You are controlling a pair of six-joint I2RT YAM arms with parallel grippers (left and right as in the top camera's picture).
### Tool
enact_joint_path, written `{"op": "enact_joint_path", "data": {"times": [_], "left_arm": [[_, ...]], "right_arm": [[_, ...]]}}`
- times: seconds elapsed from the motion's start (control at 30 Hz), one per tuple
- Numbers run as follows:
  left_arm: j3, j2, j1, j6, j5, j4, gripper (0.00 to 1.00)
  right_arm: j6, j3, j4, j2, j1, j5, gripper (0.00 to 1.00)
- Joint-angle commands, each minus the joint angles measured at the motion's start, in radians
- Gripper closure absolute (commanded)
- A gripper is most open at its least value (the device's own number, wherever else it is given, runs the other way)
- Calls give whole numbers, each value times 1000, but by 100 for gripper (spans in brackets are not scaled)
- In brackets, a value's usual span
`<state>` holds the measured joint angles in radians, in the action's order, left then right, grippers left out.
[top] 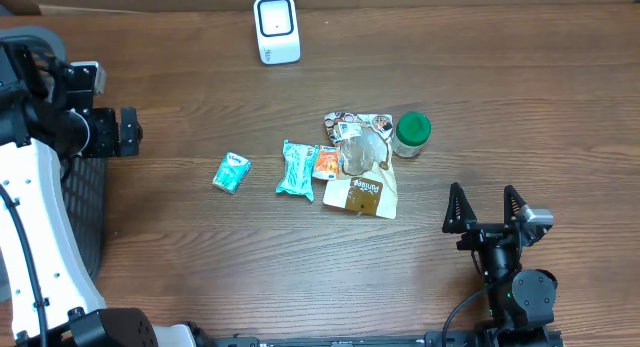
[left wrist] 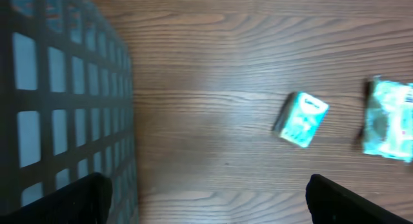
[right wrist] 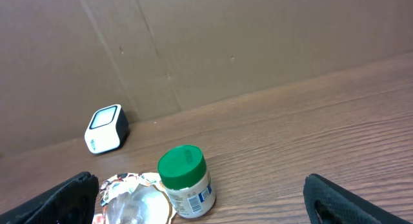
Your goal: Scan the item barcode
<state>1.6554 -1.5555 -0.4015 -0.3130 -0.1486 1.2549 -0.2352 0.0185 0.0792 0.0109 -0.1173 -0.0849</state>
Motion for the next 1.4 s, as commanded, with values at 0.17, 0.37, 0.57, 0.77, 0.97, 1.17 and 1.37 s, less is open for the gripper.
{"op": "enact_joint_path", "data": {"times": [0.17, 0.37, 0.57, 0.77, 0.97, 1.17, 1.37], "left_arm": [[1, 5, -46, 14, 104, -29, 0], [1, 5, -90, 14, 100, -41, 0], [1, 5, -103, 14, 90, -45, 0], [1, 5, -102, 14, -3, -56, 0], [1, 5, -102, 14, -9, -59, 0], [1, 5, -102, 14, -9, -58, 0], [1, 5, -102, 14, -8, -58, 0]], "right_arm": [[1, -11, -4, -8, 6, -3, 0], [1, -11, -4, -8, 6, -3, 0], [1, -11, -4, -8, 6, -3, 0], [1, -11, -4, -8, 6, -3, 0], [1, -11, -4, -8, 6, -3, 0], [1, -11, -4, -8, 6, -3, 0], [1, -11, -4, -8, 6, -3, 0]]}}
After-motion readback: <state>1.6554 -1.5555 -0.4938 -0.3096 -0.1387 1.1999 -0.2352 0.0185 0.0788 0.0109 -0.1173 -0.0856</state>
